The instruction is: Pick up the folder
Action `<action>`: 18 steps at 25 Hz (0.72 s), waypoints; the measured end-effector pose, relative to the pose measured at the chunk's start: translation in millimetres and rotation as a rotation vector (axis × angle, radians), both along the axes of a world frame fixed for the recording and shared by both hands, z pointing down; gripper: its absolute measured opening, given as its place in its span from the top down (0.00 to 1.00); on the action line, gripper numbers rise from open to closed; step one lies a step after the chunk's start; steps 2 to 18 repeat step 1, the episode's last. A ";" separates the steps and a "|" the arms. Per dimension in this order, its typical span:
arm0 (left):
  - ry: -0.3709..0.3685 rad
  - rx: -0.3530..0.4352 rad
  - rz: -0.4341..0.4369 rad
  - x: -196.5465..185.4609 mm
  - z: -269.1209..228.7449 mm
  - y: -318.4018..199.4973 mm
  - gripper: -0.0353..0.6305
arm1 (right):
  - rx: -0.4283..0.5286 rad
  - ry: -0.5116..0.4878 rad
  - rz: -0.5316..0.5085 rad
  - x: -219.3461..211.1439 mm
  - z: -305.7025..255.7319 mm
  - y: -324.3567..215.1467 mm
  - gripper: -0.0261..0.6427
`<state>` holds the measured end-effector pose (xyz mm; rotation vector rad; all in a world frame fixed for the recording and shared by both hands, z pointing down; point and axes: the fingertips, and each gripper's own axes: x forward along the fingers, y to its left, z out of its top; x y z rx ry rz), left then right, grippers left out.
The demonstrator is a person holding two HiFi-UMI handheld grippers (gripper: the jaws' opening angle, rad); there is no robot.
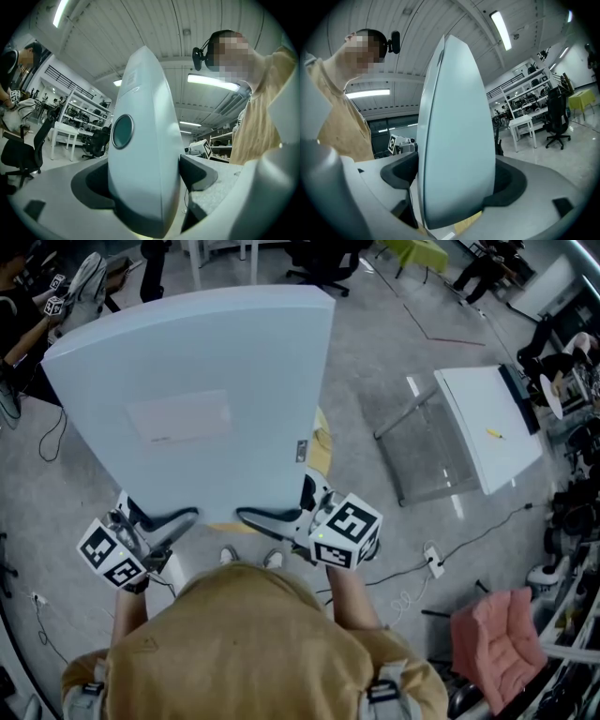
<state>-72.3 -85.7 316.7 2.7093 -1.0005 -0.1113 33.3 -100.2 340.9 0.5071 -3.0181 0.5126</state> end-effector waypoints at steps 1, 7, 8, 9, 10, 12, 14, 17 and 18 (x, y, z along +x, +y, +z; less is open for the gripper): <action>0.001 0.000 0.001 0.7 1.8 -0.1 0.31 | -0.001 0.000 0.001 0.6 1.7 0.0 0.38; 0.001 0.000 0.001 0.7 1.8 -0.1 0.31 | -0.001 0.000 0.001 0.6 1.7 0.0 0.38; 0.001 0.000 0.001 0.7 1.8 -0.1 0.31 | -0.001 0.000 0.001 0.6 1.7 0.0 0.38; 0.001 0.000 0.001 0.7 1.8 -0.1 0.31 | -0.001 0.000 0.001 0.6 1.7 0.0 0.38; 0.001 0.000 0.001 0.7 1.8 -0.1 0.31 | -0.001 0.000 0.001 0.6 1.7 0.0 0.38; 0.001 0.000 0.001 0.7 1.8 -0.1 0.31 | -0.001 0.000 0.001 0.6 1.7 0.0 0.38; 0.001 0.000 0.001 0.7 1.8 -0.1 0.31 | -0.001 0.000 0.001 0.6 1.7 0.0 0.38; 0.001 0.000 0.001 0.7 1.8 -0.1 0.31 | -0.001 0.000 0.001 0.6 1.7 0.0 0.38; 0.001 0.000 0.001 0.7 1.8 -0.1 0.31 | -0.001 0.000 0.001 0.6 1.7 0.0 0.38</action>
